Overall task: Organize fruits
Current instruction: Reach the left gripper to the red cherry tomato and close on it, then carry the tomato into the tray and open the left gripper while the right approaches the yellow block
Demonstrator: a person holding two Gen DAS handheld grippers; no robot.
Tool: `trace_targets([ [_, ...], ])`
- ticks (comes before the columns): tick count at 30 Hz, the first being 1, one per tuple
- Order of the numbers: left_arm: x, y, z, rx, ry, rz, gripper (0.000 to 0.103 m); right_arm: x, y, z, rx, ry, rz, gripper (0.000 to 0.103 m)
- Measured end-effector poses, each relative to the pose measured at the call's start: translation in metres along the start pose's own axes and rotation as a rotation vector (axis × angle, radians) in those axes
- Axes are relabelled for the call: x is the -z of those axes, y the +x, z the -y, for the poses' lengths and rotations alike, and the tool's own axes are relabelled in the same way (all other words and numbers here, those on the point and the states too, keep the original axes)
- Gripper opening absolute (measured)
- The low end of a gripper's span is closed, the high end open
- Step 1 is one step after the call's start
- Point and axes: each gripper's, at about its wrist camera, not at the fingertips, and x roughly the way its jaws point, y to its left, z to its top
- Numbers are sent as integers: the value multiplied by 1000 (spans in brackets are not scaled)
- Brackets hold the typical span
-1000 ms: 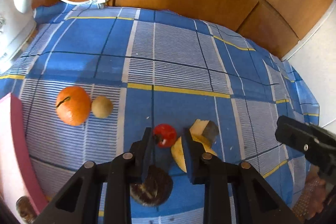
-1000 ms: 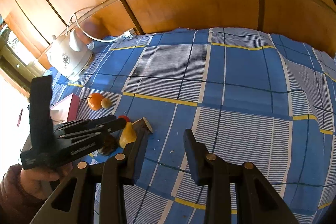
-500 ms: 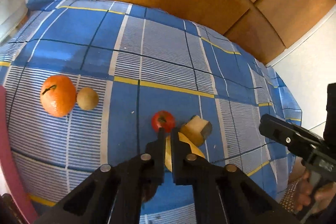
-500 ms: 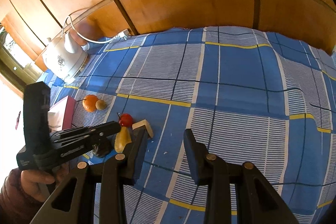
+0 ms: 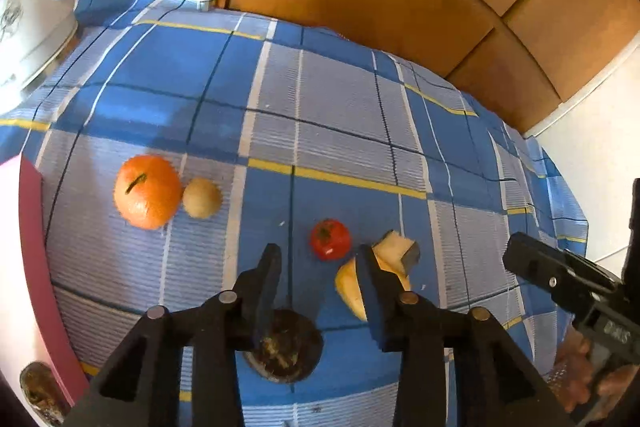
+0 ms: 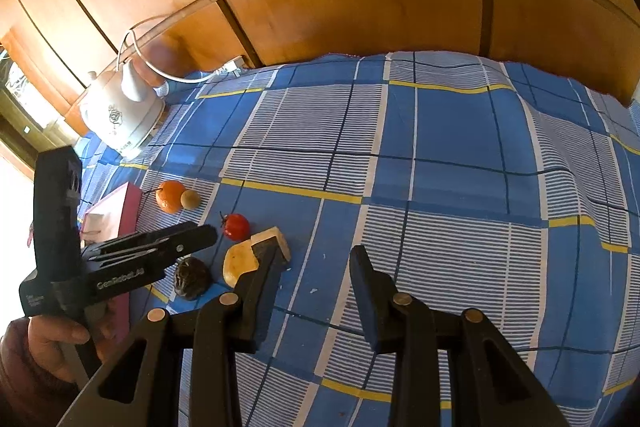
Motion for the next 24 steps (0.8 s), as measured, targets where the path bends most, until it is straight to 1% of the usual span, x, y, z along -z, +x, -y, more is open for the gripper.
trace_targets([
  [2, -5, 6, 5, 0, 0, -8, 38, 0, 0, 0, -4, 0, 0, 36],
  [6, -12, 22, 11, -28, 5, -34, 38, -1, -1, -1, -8, -1, 4, 36],
  [8, -15, 31, 10, -40, -13, -60, 37, -2, -1, -1, -8, -2, 6, 36],
  [9, -14, 37, 9, -48, -22, -78, 31, -2, -1, -1, -8, -3, 7, 36],
  [10, -14, 38, 9, -59, -16, -72, 26, -3, 0, -1, -13, -5, 6, 36],
  [12, -11, 35, 10, -52, -9, -54, 25, -2, 1, -4, -39, -18, 5, 36],
  [16, -3, 15, 3, -29, -37, 6, 25, 1, 3, -18, -108, -88, -7, 36],
  [18, 1, -1, 0, -22, -42, 44, 25, 4, 7, -25, -152, -122, -30, 36],
  [20, 5, -18, -3, -19, -39, 83, 25, 8, 14, -32, -211, -147, -73, 36],
  [21, 7, -27, -4, -12, -40, 98, 25, 10, 18, -35, -223, -157, -88, 36],
  [24, 19, -53, -5, -1, -38, 140, 25, 16, 29, -43, -219, -196, -120, 36],
])
